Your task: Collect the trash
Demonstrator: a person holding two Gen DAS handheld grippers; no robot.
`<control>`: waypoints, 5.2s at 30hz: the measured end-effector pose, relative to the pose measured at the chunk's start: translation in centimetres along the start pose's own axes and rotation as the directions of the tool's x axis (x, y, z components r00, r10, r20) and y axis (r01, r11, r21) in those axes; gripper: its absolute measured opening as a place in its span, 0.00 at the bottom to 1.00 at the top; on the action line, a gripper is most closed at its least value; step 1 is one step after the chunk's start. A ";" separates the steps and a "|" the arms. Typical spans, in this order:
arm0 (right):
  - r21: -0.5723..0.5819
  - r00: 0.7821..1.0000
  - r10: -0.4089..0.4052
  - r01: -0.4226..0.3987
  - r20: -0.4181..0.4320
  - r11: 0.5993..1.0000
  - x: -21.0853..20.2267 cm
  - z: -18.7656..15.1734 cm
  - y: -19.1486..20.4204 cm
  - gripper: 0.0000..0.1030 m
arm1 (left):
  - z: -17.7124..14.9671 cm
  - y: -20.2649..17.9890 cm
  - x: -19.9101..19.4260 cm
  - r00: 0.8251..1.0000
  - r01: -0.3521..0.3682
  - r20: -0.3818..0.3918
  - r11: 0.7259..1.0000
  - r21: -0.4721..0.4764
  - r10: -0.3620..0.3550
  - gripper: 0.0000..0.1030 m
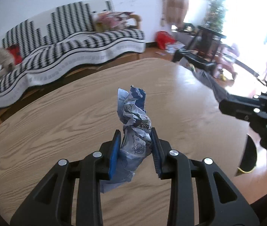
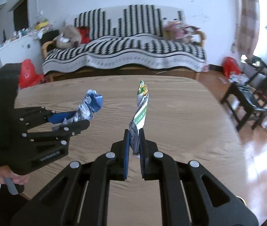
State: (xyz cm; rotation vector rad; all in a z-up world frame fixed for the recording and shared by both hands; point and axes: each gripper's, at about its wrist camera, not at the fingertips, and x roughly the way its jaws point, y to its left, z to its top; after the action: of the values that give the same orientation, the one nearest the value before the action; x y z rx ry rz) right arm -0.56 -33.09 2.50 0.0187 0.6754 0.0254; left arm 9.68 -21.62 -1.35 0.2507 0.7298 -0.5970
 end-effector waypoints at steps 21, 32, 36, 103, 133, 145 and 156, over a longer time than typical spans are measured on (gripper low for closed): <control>0.270 0.945 -0.327 0.321 -0.023 0.908 -15.2 -13.9 -21.3 0.10 | 1.2 -26.8 4.8 0.937 0.347 -0.103 0.919 0.187 -0.333 0.30; 0.487 0.943 -0.297 0.331 -0.148 0.808 -16.7 -20.4 -28.4 0.10 | -1.4 -36.0 7.1 0.875 0.475 -0.218 0.854 0.211 -0.433 0.30; 0.578 0.947 -0.251 0.321 -0.201 0.750 -16.4 -22.5 -30.8 0.10 | -2.3 -37.7 8.7 0.845 0.511 -0.277 0.843 0.169 -0.457 0.30; 0.235 0.997 0.026 -0.007 -0.076 0.972 0.0 -1.6 -3.5 0.90 | -2.8 2.0 -5.6 0.968 -0.250 -0.022 0.964 -0.093 0.249 0.93; -0.025 0.985 0.139 -0.142 -0.101 0.990 7.3 0.9 13.5 0.91 | -7.9 16.3 -9.8 0.898 -0.438 -0.099 0.851 -0.291 0.428 0.93; -0.020 0.986 0.138 -0.140 -0.095 0.990 6.7 0.7 12.8 0.91 | -7.9 15.8 -9.4 0.898 -0.439 -0.110 0.850 -0.290 0.426 0.93; -0.020 0.986 0.138 -0.141 -0.096 0.990 6.7 0.8 12.8 0.91 | -7.9 15.9 -9.5 0.898 -0.440 -0.112 0.850 -0.289 0.426 0.93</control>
State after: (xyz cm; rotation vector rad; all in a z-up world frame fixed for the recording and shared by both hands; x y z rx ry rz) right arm 4.95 -20.12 -0.77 0.0390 0.7675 0.1713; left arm 9.13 -1.50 -0.41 0.1304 0.7667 -0.0403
